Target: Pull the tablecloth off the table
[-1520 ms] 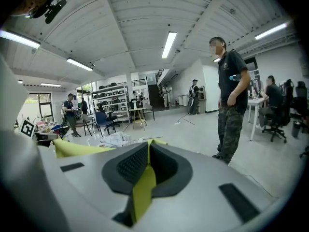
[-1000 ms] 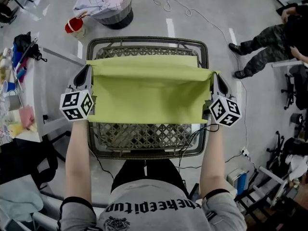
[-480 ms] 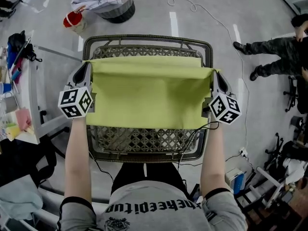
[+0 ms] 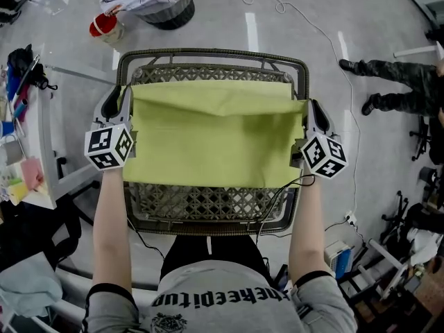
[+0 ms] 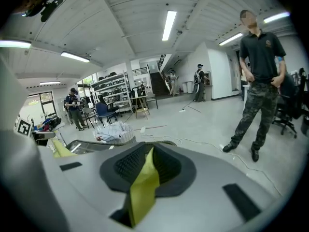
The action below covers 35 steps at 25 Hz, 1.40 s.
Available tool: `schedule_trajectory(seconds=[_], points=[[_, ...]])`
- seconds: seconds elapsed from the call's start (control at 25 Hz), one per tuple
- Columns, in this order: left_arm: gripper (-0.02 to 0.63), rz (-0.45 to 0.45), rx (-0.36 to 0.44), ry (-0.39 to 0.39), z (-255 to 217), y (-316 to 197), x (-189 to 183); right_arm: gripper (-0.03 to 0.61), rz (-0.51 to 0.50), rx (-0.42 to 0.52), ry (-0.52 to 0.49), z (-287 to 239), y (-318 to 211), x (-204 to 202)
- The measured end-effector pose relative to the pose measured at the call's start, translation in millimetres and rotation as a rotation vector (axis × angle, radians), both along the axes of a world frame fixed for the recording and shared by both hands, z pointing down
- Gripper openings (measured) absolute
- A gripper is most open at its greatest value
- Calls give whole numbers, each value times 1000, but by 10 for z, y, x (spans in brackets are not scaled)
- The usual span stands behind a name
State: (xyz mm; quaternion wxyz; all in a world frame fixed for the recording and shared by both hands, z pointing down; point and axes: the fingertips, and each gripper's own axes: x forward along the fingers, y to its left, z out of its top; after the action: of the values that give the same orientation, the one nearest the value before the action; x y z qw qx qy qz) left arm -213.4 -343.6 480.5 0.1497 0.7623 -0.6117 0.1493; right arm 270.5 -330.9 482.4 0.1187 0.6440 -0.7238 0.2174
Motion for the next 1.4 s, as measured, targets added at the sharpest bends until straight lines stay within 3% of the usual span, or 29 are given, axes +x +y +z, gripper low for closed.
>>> schedule_trajectory(seconds=[0.64,1.0,1.4], points=[[46,18,38,-3,-161,28,25,57,6,95,43,-342,-116,39],[14,85,41,-2,-217,198,204,11,-38,116,3,-460,139,-140],[14,161,57,54,-378,659,479,9,-96,155,-33,-723,607,-387]])
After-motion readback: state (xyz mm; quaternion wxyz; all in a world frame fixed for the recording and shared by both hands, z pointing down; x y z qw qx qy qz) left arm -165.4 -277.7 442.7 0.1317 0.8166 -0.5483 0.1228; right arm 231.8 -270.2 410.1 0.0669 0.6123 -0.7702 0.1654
